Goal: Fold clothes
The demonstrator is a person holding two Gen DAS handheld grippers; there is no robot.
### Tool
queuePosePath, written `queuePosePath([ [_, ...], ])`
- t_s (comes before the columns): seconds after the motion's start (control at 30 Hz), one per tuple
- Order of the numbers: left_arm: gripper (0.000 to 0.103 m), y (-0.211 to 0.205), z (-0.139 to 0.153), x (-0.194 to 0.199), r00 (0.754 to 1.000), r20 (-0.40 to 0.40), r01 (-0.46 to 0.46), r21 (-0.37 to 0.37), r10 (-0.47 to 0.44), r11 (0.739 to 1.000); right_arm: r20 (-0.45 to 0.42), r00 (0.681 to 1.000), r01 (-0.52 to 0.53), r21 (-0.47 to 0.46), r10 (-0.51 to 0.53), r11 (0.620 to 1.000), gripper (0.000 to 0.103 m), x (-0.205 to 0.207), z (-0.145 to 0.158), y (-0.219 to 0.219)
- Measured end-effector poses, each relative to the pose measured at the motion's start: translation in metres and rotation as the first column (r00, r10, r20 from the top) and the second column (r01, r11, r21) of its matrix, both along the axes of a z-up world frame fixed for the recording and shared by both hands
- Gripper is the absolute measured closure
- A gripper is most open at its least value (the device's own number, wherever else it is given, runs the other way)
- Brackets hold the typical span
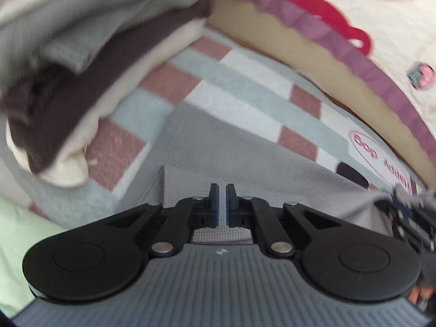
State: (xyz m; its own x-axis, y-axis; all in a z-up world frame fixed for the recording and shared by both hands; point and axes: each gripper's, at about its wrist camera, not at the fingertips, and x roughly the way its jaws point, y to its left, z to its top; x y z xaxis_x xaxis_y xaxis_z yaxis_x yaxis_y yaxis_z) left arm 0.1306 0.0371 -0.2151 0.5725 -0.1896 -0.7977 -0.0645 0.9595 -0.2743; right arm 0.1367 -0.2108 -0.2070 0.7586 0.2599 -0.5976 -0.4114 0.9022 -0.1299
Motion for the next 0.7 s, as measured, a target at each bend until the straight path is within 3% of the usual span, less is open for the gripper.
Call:
queuePosePath([
  [0.07, 0.077, -0.008, 0.004, -0.004, 0.996, 0.011, 0.091, 0.023, -0.091, 0.996, -0.022, 1.000, 0.017, 0.003, -0.017, 1.000, 0.099, 0.010, -0.004, -0.001],
  [0.1, 0.056, -0.013, 0.004, -0.005, 0.991, 0.009, 0.132, 0.053, -0.132, 0.990, -0.034, 0.999, 0.028, 0.015, -0.028, 0.999, 0.099, 0.015, -0.007, -0.003],
  [0.13, 0.042, -0.020, 0.003, -0.006, 0.988, 0.005, 0.155, 0.104, -0.157, 0.982, -0.047, 0.998, 0.043, 0.034, -0.041, 0.999, 0.099, 0.021, -0.009, -0.006],
  [0.2, 0.029, -0.037, -0.004, -0.006, 0.980, -0.027, 0.198, 0.249, -0.198, 0.948, -0.065, 0.996, 0.059, 0.057, -0.055, 0.997, 0.099, 0.030, -0.016, -0.009],
  [0.27, 0.029, -0.049, -0.016, -0.002, 0.976, -0.061, 0.217, 0.362, -0.210, 0.906, -0.085, 0.996, 0.040, 0.076, -0.033, 0.996, 0.099, 0.039, -0.022, -0.012],
  [0.33, 0.028, -0.054, -0.028, 0.004, 0.970, -0.083, 0.244, 0.421, -0.230, 0.874, -0.160, 0.987, 0.040, 0.151, -0.016, 0.988, 0.097, 0.049, -0.028, -0.022],
  [0.37, 0.028, -0.055, -0.033, 0.007, 0.967, -0.092, 0.255, 0.438, -0.239, 0.862, -0.198, 0.980, 0.048, 0.187, -0.010, 0.981, 0.097, 0.053, -0.030, -0.027],
  [0.43, 0.013, -0.056, -0.038, 0.011, 0.965, -0.082, 0.260, 0.462, -0.251, 0.848, -0.236, 0.972, 0.053, 0.216, 0.000, 0.975, 0.095, 0.055, -0.035, -0.033],
  [0.5, 0.012, -0.056, -0.041, 0.014, 0.965, -0.058, 0.253, 0.477, -0.257, 0.842, -0.241, 0.971, 0.048, 0.219, 0.006, 0.975, 0.094, 0.051, -0.039, -0.035],
  [0.53, 0.014, -0.055, -0.041, 0.016, 0.965, -0.045, 0.249, 0.469, -0.259, 0.847, -0.236, 0.972, 0.052, 0.217, 0.001, 0.975, 0.094, 0.048, -0.039, -0.036],
  [0.57, 0.023, -0.053, -0.040, 0.018, 0.965, -0.030, 0.246, 0.460, -0.262, 0.853, -0.231, 0.973, 0.055, 0.211, -0.005, 0.976, 0.092, 0.046, -0.040, -0.036],
  [0.6, 0.076, -0.051, -0.038, 0.021, 0.965, -0.011, 0.239, 0.456, -0.263, 0.857, -0.227, 0.974, 0.061, 0.200, -0.014, 0.978, 0.084, 0.044, -0.039, -0.036],
  [0.63, 0.098, -0.049, -0.034, 0.023, 0.967, 0.012, 0.220, 0.465, -0.254, 0.858, -0.222, 0.975, 0.072, 0.181, -0.030, 0.981, 0.070, 0.041, -0.038, -0.036],
  [0.7, 0.100, -0.042, -0.019, 0.024, 0.973, 0.102, 0.131, 0.491, -0.207, 0.861, -0.196, 0.979, 0.080, 0.161, -0.047, 0.984, 0.060, 0.032, -0.033, -0.038],
])
